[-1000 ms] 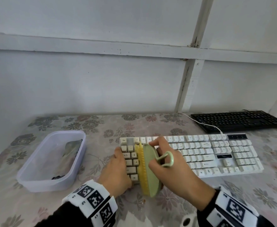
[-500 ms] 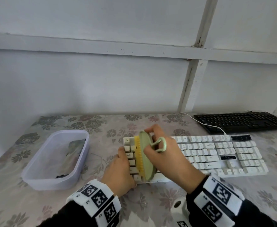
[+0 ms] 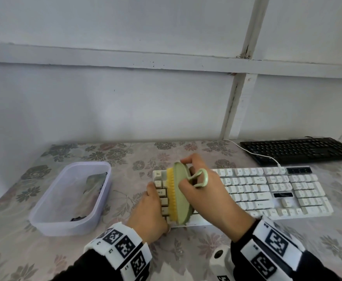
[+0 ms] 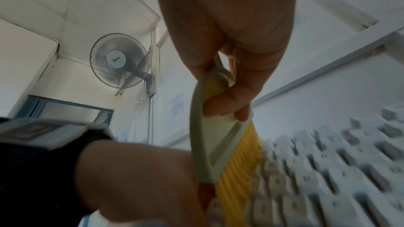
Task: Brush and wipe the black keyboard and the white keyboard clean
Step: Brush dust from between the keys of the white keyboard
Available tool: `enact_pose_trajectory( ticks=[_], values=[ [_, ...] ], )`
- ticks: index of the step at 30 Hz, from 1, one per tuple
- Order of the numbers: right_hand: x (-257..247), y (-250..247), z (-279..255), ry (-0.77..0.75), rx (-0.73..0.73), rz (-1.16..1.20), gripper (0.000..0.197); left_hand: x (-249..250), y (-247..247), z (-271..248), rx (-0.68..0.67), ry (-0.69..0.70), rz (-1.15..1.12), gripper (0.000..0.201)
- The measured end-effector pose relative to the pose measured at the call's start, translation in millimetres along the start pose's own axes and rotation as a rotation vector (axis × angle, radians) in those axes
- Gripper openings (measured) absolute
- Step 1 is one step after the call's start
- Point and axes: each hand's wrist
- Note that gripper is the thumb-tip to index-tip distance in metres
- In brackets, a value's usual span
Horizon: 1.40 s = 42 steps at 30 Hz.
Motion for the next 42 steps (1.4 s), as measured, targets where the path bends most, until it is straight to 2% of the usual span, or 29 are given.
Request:
enact_pose_trajectory(
  ticks=[4, 7, 12, 15, 20, 25, 29, 31, 37, 42],
  values=[
    [7.7, 0.6, -15.4, 0.070, -0.130, -0.022, 0.021, -2.4, 2.5, 2.3, 0.009, 0.007, -0.015, 0.074],
    [2.1, -11.3, -14.4, 0.129, -0.180, -0.004, 0.022, -1.2, 1.6, 1.7, 0.001, -0.003, -0.007, 0.079],
    [-11.4, -15.9, 8.4, 0.018, 0.001, 0.013, 0.030, 0.3, 0.8, 0.8, -0.010, -0.009, 0.019, 0.084],
    [-5.7, -4.2, 9.9, -0.012, 0.013, -0.022, 0.030, -2.6, 3.1, 2.2, 0.001, -0.006, 0.010, 0.083],
    [10.4, 7.0, -14.8, 0.021, -0.130, -0.008, 0.024, -7.7, 7.3, 6.6, 0.035, 0.013, -0.006, 0.070],
    [10.1, -15.4, -20.0, 0.130, -0.308, -0.072, 0.025, -5.0, 6.4, 6.0, -0.001, -0.025, 0.041, 0.092],
    [-1.5, -40.8, -22.9, 0.218, -0.430, -0.087, 0.029, -2.4, 4.0, 3.8, -0.008, -0.018, 0.045, 0.096],
    [-9.2, -52.9, -25.0, 0.230, -0.399, -0.069, 0.030, -0.9, 2.5, 3.1, -0.017, -0.028, 0.040, 0.097],
    [-26.0, -86.4, -19.9, 0.192, -0.172, 0.079, 0.015, 4.9, -1.5, -0.8, -0.034, -0.033, 0.067, 0.095],
    [-22.2, -85.5, -13.4, 0.057, -0.028, -0.037, 0.018, 6.4, -3.3, -2.3, -0.033, -0.034, 0.062, 0.093]
  ],
)
Point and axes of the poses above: each hand's wrist, its own z-axis towards the middle knuckle, its own y-axis out of the palm, x = y × z, and after that the axes turned 4 degrees about z, right-handed
